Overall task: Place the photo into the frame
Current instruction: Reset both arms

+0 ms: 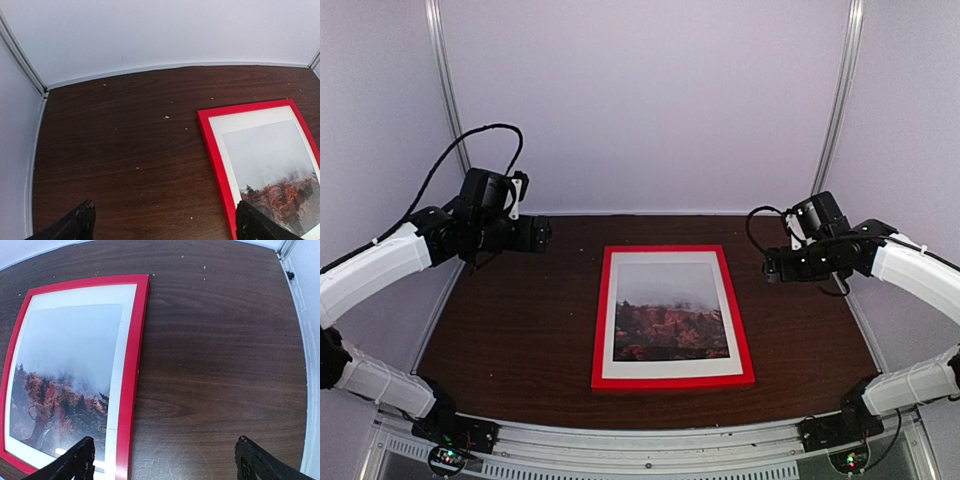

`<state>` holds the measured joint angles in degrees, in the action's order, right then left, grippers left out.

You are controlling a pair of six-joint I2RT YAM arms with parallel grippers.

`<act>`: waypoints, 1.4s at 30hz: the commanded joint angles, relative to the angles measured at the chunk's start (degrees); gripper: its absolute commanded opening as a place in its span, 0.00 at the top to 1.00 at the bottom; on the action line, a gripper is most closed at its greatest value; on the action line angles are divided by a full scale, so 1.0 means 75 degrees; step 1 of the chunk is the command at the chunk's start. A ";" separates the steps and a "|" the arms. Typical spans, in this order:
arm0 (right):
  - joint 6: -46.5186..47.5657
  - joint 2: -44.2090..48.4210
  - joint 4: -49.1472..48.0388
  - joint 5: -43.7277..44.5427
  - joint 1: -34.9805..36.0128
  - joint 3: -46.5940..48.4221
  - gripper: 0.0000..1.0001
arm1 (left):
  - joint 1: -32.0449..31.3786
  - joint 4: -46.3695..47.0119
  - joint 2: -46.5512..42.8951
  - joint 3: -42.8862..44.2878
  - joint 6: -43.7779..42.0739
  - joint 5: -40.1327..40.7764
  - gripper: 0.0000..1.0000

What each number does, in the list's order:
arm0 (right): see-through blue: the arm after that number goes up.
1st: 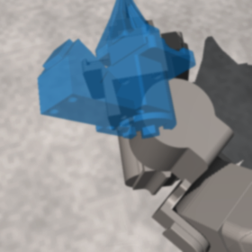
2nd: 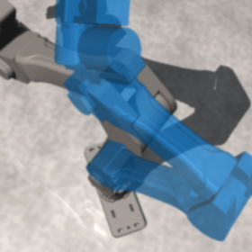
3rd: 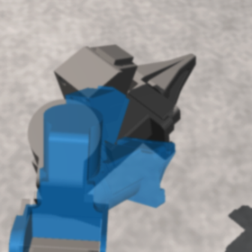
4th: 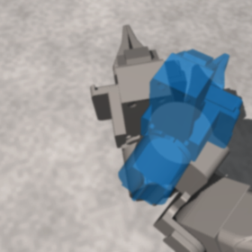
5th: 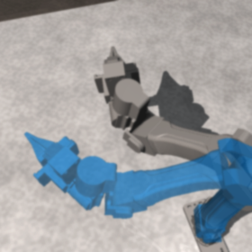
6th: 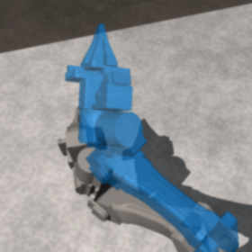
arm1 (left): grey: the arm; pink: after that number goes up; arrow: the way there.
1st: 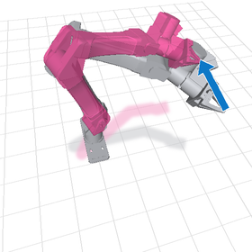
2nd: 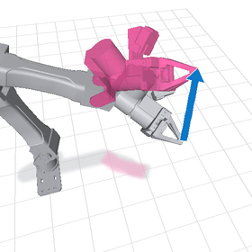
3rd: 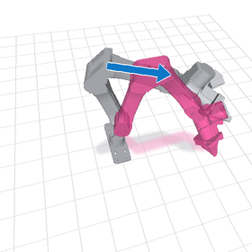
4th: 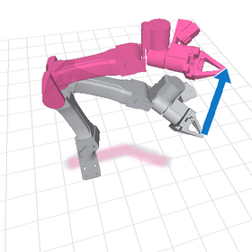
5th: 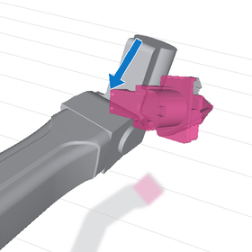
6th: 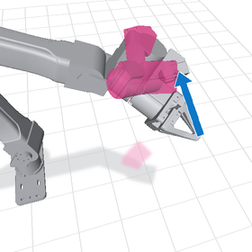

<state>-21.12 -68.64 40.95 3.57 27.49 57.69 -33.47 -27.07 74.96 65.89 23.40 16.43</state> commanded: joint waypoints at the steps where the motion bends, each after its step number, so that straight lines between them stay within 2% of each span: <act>1: 0.0718 0.0271 0.0128 0.0775 -0.0126 0.0412 0.03 | 0.0104 -0.0349 -0.0831 -0.0317 -0.0552 0.1009 0.02; 7: 0.1097 0.0434 0.0069 0.1030 -0.0145 0.0657 0.03 | 0.0127 -0.0208 -0.1946 -0.1194 -0.0566 0.1381 0.03; 11: 0.1238 0.0739 -0.0065 0.1609 -0.0137 0.0460 0.02 | 0.0127 0.0030 -0.2667 -0.1786 -0.0758 0.1431 0.02; 18: 0.1270 0.1222 -0.0232 0.1944 -0.0138 0.0145 0.00 | 0.0133 0.0049 -0.3441 -0.2246 -0.0896 0.1799 0.02; 32: 0.1248 0.2154 -0.0701 0.1860 -0.0144 -0.0414 0.00 | 0.0127 0.0253 -0.3786 -0.2957 -0.1040 0.1533 0.02; 42: 0.1281 0.2134 -0.0874 0.1809 -0.0140 -0.0490 0.00 | 0.0127 0.0293 -0.3712 -0.2927 -0.1055 0.1574 0.02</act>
<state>-11.90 -52.69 36.10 16.56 26.63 54.74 -32.93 -27.94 47.35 43.94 16.27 28.27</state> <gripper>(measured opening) 0.995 0.976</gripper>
